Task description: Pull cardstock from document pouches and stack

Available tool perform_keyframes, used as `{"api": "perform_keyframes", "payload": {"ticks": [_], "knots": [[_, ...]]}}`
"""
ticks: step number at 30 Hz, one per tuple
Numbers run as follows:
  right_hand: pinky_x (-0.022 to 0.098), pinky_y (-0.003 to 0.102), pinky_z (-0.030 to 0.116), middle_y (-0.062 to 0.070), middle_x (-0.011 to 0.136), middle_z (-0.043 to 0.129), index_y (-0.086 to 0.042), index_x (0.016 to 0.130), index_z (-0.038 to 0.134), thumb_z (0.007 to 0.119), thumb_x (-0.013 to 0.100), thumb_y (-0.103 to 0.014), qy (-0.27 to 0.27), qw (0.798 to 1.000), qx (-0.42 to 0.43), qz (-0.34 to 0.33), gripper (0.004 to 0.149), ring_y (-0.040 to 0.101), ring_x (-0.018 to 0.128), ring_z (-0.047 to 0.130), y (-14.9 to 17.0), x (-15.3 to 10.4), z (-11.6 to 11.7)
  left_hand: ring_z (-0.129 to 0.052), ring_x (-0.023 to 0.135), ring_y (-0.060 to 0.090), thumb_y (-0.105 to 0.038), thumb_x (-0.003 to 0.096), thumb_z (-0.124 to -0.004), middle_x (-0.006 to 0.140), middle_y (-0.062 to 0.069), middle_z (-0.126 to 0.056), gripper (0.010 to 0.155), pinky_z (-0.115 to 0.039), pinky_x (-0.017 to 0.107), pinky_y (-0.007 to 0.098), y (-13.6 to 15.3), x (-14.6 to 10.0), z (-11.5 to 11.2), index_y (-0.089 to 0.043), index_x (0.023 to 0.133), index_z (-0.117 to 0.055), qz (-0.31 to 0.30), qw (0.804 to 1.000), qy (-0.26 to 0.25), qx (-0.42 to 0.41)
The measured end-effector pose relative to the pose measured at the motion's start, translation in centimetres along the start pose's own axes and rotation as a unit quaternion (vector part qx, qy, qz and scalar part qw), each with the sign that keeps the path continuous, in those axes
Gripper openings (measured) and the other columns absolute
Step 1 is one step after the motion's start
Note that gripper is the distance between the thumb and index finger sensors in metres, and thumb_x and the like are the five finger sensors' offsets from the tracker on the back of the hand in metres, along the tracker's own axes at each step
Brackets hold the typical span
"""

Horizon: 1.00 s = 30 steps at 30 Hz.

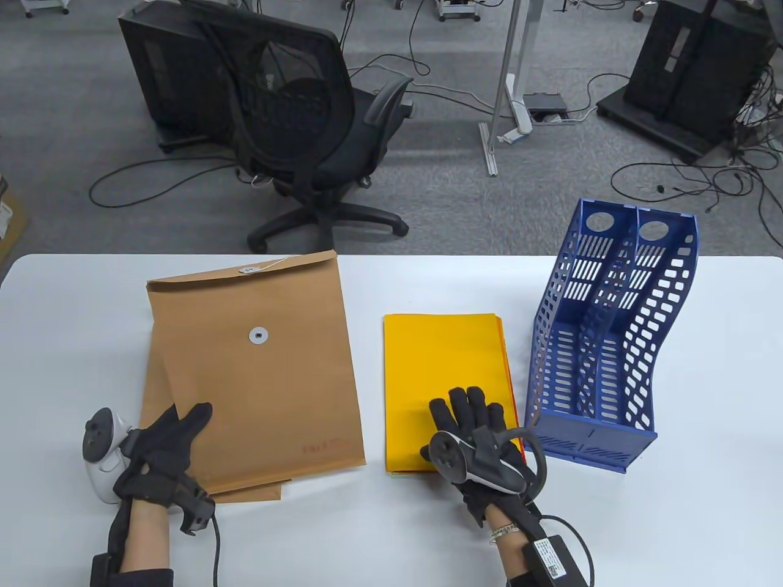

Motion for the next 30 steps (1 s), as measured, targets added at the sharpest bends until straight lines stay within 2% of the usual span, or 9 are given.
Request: {"api": "perform_keyframes", "payload": {"ticks": [2, 5, 9, 12, 14, 17, 20, 26, 30], "knots": [[0.072, 0.064, 0.029, 0.019, 0.119, 0.023, -0.019, 0.117, 0.030, 0.056, 0.052, -0.055, -0.006, 1.000, 0.016, 0.007, 0.079, 0.045, 0.102, 0.015, -0.9, -0.7, -1.1, -0.106, 0.064, 0.021, -0.042, 0.0515, -0.075, 0.082, 0.006, -0.101, 0.049, -0.087, 0.044, 0.038, 0.1, -0.1, 0.0, -0.024, 0.098, -0.076, 0.006, 1.000, -0.005, 0.003], [0.075, 0.062, 0.015, 0.013, 0.120, 0.006, -0.024, 0.117, 0.018, 0.054, 0.054, -0.056, -0.051, 0.998, 0.018, 0.026, 0.080, 0.040, 0.103, -0.002, -2.2, -1.9, -1.0, -0.108, 0.060, 0.020, -0.041, 0.0514, -0.076, 0.078, 0.005, -0.102, 0.050, -0.088, 0.041, 0.037, -0.1, -0.2, 0.2, -0.023, 0.098, -0.075, 0.020, 0.999, -0.023, 0.019], [0.074, 0.062, 0.018, 0.015, 0.119, 0.009, -0.023, 0.117, 0.021, 0.054, 0.054, -0.056, -0.016, 0.999, 0.002, 0.028, 0.079, 0.041, 0.102, 0.001, -2.9, -2.7, 0.4, -0.111, 0.045, 0.015, -0.041, 0.0472, -0.082, 0.066, 0.002, -0.107, 0.052, -0.091, 0.031, 0.032, -1.4, -1.0, 1.0, -0.022, 0.095, -0.077, 0.051, 0.989, -0.109, 0.085], [0.074, 0.061, 0.016, 0.013, 0.119, 0.009, -0.024, 0.117, 0.022, 0.054, 0.054, -0.055, -0.039, 0.998, -0.024, 0.031, 0.077, 0.040, 0.102, 0.000, -2.7, -2.9, 1.2, -0.110, 0.036, 0.012, -0.043, 0.0443, -0.085, 0.062, -0.001, -0.105, 0.057, -0.090, 0.025, 0.029, -1.8, -1.3, 2.3, -0.019, 0.095, -0.074, 0.099, 0.968, -0.184, 0.138], [0.074, 0.061, 0.015, 0.013, 0.119, 0.007, -0.024, 0.117, 0.019, 0.053, 0.054, -0.056, -0.039, 0.998, -0.044, 0.038, 0.078, 0.040, 0.102, -0.002, -2.3, -3.0, 1.1, -0.108, 0.035, 0.012, -0.043, 0.0449, -0.085, 0.062, -0.001, -0.102, 0.060, -0.088, 0.023, 0.029, -2.0, -1.4, 3.5, -0.017, 0.097, -0.070, 0.128, 0.960, -0.198, 0.152], [0.074, 0.061, 0.013, 0.012, 0.119, 0.007, -0.025, 0.117, 0.019, 0.053, 0.054, -0.055, -0.023, 0.999, -0.019, 0.038, 0.078, 0.039, 0.102, -0.003, -2.1, -3.1, 0.7, -0.107, 0.032, 0.010, -0.044, 0.0438, -0.086, 0.060, -0.002, -0.102, 0.060, -0.087, 0.022, 0.028, -2.3, -1.9, 6.0, -0.019, 0.096, -0.071, 0.176, 0.933, -0.244, 0.199], [0.074, 0.061, 0.013, 0.012, 0.119, 0.007, -0.025, 0.116, 0.019, 0.053, 0.054, -0.055, -0.018, 0.999, -0.013, 0.034, 0.078, 0.038, 0.102, -0.003, -2.1, -3.3, 0.5, -0.106, 0.031, 0.009, -0.046, 0.0433, -0.086, 0.059, -0.004, -0.103, 0.061, -0.087, 0.022, 0.027, -1.2, -2.3, 8.2, -0.019, 0.096, -0.070, 0.230, 0.915, -0.264, 0.199], [0.074, 0.061, 0.013, 0.012, 0.119, 0.008, -0.025, 0.116, 0.020, 0.053, 0.054, -0.055, -0.007, 1.000, -0.001, 0.030, 0.077, 0.038, 0.102, -0.002, -2.0, -3.6, 0.0, -0.105, 0.033, 0.009, -0.048, 0.0437, -0.085, 0.061, -0.005, -0.100, 0.065, -0.086, 0.025, 0.027, 1.2, -2.1, 10.2, -0.020, 0.099, -0.066, 0.304, 0.896, -0.263, 0.189], [0.073, 0.061, 0.013, 0.012, 0.119, 0.008, -0.025, 0.116, 0.020, 0.053, 0.054, -0.055, -0.005, 1.000, 0.001, 0.028, 0.077, 0.038, 0.102, -0.002, -2.0, -3.5, 0.0, -0.102, 0.044, 0.008, -0.047, 0.0457, -0.085, 0.078, -0.005, -0.092, 0.075, -0.084, 0.034, 0.029, 2.5, -2.2, 11.0, -0.023, 0.108, -0.050, 0.351, 0.879, -0.271, 0.177]]}}
Point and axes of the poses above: the tracker on the back of each hand, its own y axis roughly to the little-finger side, its own x axis roughly from the wrist to the fingertips, z = x × y, the point moved 4 cm from there along x, roughly from the wrist to the fingertips
